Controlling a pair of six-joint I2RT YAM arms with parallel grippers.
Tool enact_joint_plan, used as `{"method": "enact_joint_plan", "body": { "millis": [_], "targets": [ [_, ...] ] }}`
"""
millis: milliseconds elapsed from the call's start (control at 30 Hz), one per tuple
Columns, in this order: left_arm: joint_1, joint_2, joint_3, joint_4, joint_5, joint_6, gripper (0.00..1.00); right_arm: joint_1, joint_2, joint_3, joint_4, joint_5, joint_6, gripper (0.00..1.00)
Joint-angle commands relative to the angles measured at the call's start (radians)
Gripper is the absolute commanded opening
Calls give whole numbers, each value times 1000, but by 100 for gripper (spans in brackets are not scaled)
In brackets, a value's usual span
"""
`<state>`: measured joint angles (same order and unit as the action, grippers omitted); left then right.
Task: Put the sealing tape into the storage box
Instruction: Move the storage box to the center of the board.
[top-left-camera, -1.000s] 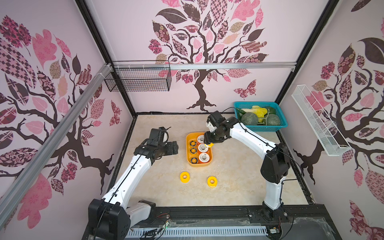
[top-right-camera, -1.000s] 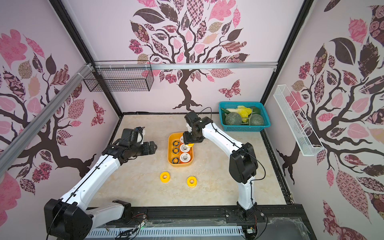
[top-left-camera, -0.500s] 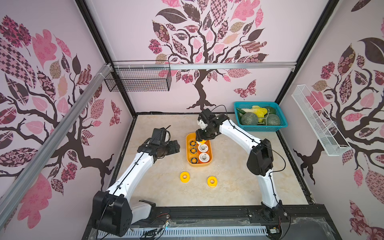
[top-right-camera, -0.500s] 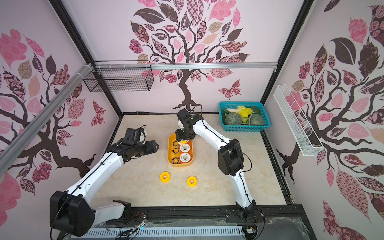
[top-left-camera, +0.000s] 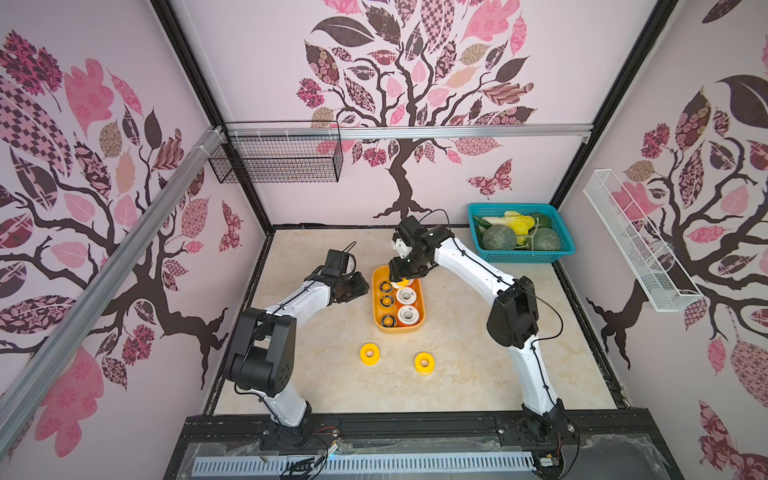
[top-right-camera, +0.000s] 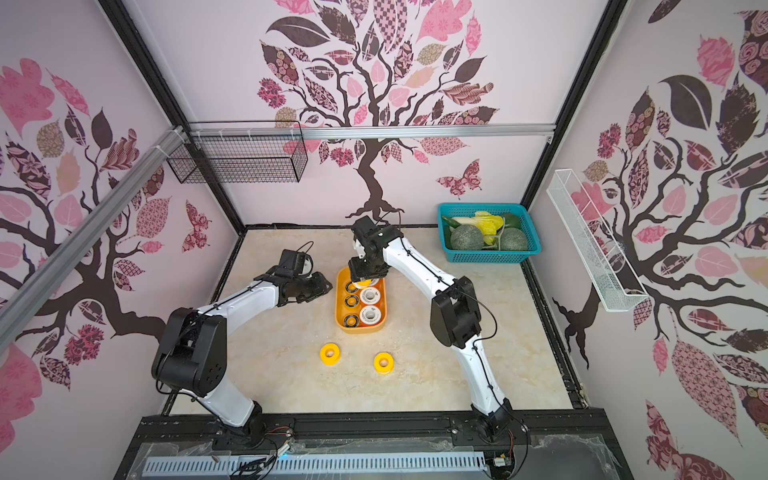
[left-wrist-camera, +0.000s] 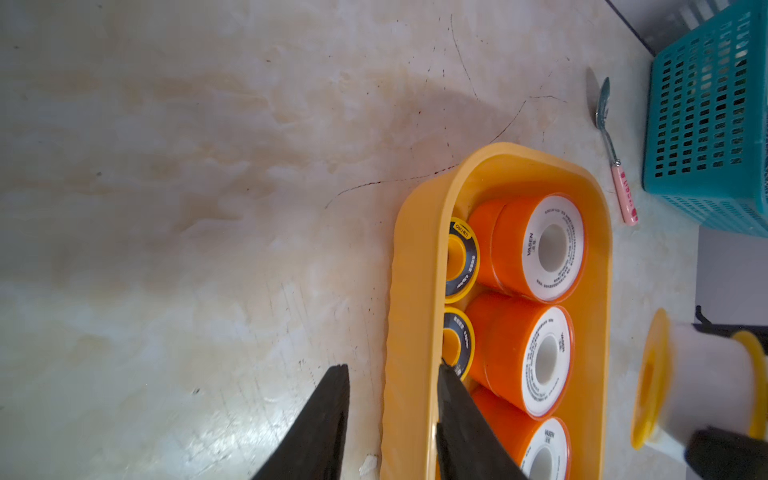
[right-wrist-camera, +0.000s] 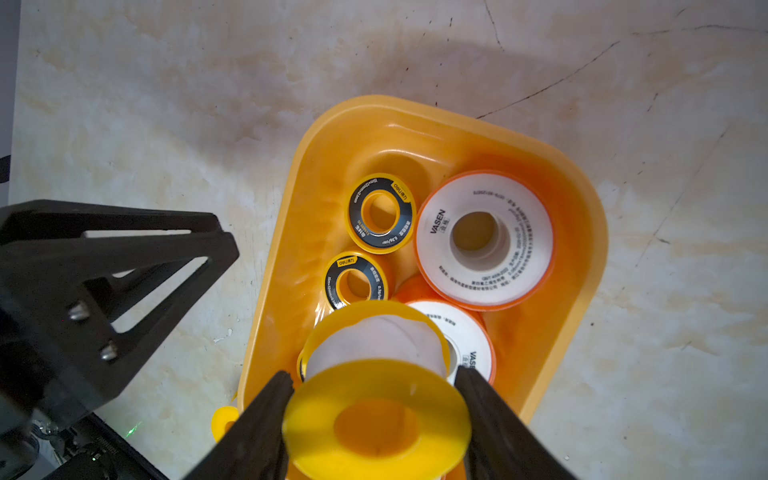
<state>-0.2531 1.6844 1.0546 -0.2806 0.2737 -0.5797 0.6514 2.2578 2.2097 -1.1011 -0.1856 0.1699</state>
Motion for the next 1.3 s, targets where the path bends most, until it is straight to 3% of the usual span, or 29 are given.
{"method": "enact_joint_plan", "body": {
  "millis": [0, 200, 400, 500, 933, 1133, 1267],
  "targets": [
    [3, 30, 20, 107, 65, -9, 39, 5, 36, 46, -30, -13, -14, 63],
    [2, 85, 24, 141, 125, -16, 36, 4, 46, 51, -31, -5, -18, 63],
    [-25, 99, 25, 147, 150, -8, 19, 5, 57, 58, -33, -9, -16, 63],
    [-44, 103, 23, 140, 148, -3, 17, 5, 57, 58, -35, -1, -16, 63],
    [-99, 87, 21, 99, 154, 6, 17, 8, 80, 64, -42, 25, -18, 63],
    [-79, 21, 7, 66, 116, 5, 29, 24, 108, 88, -54, 71, -20, 63],
    [-62, -1, -1, 58, 131, 4, 31, 32, 122, 114, -52, 101, -17, 63]
  ]
}}
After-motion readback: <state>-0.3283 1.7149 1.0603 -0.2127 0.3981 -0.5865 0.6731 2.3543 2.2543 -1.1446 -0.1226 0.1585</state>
